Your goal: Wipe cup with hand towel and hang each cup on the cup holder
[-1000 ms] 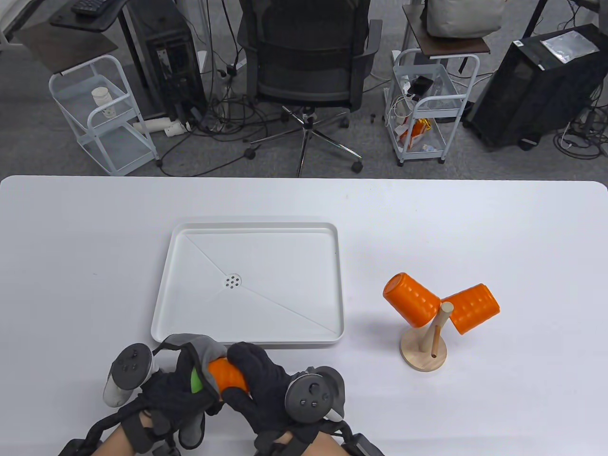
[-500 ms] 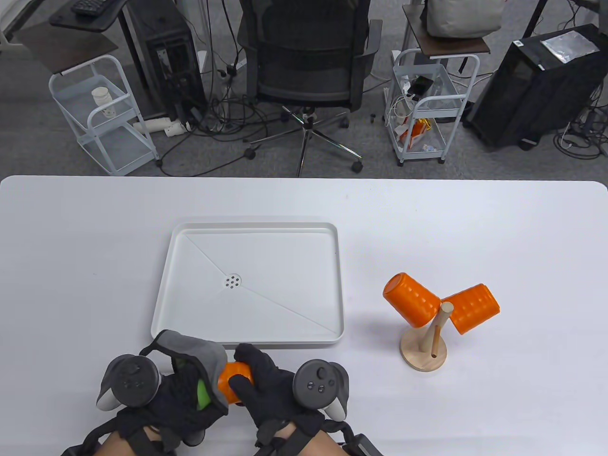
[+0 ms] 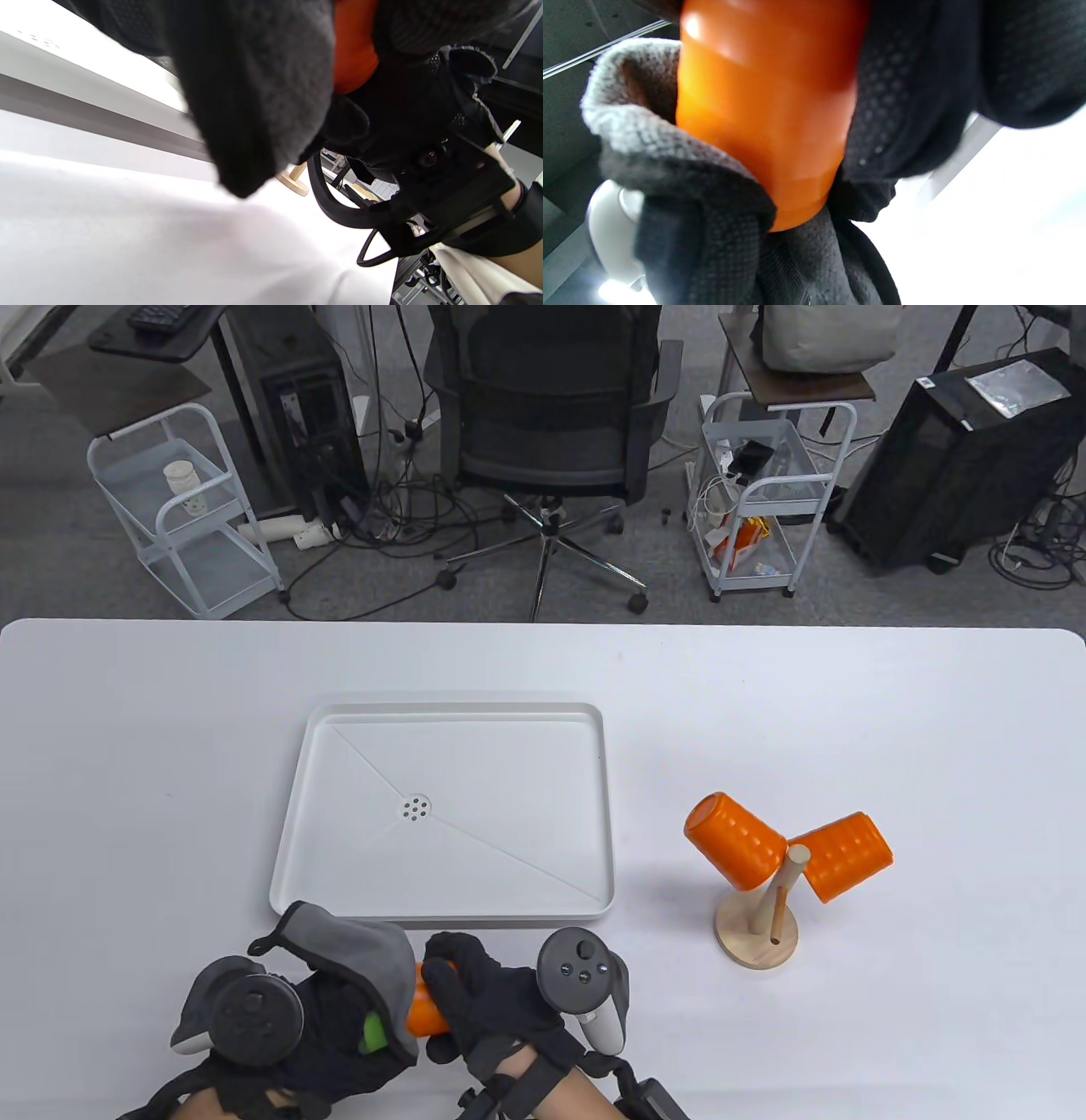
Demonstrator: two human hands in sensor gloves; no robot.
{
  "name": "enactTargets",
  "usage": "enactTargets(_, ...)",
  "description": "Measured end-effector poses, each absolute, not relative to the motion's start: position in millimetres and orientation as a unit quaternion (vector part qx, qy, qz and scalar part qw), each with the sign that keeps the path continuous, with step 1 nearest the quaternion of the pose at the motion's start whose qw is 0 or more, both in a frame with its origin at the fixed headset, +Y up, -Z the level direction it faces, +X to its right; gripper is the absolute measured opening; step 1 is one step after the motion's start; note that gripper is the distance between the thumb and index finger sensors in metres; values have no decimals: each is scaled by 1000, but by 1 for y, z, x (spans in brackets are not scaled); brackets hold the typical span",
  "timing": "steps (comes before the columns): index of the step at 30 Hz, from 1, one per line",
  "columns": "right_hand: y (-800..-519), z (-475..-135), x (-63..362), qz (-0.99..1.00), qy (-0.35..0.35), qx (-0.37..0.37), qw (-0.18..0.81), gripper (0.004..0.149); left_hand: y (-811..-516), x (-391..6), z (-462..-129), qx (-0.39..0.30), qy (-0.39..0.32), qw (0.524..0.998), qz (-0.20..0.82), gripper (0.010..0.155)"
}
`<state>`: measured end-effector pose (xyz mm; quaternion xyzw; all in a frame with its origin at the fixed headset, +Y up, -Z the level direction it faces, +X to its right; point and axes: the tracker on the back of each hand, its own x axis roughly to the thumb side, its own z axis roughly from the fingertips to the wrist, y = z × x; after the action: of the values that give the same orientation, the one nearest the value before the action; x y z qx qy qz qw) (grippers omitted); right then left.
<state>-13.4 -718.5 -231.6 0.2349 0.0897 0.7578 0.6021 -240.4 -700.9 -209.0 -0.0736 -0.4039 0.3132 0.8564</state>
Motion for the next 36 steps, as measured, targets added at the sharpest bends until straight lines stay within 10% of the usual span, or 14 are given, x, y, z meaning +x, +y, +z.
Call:
enactTargets(16,-705,-221,-22,788,-20,343,511,73,-724,-251,-229,-165,-373,765,499,87)
enactTargets(36,-721,-232,-13,752,115,231,606,76,-700,-238,-206,-86,-422,854,293,89)
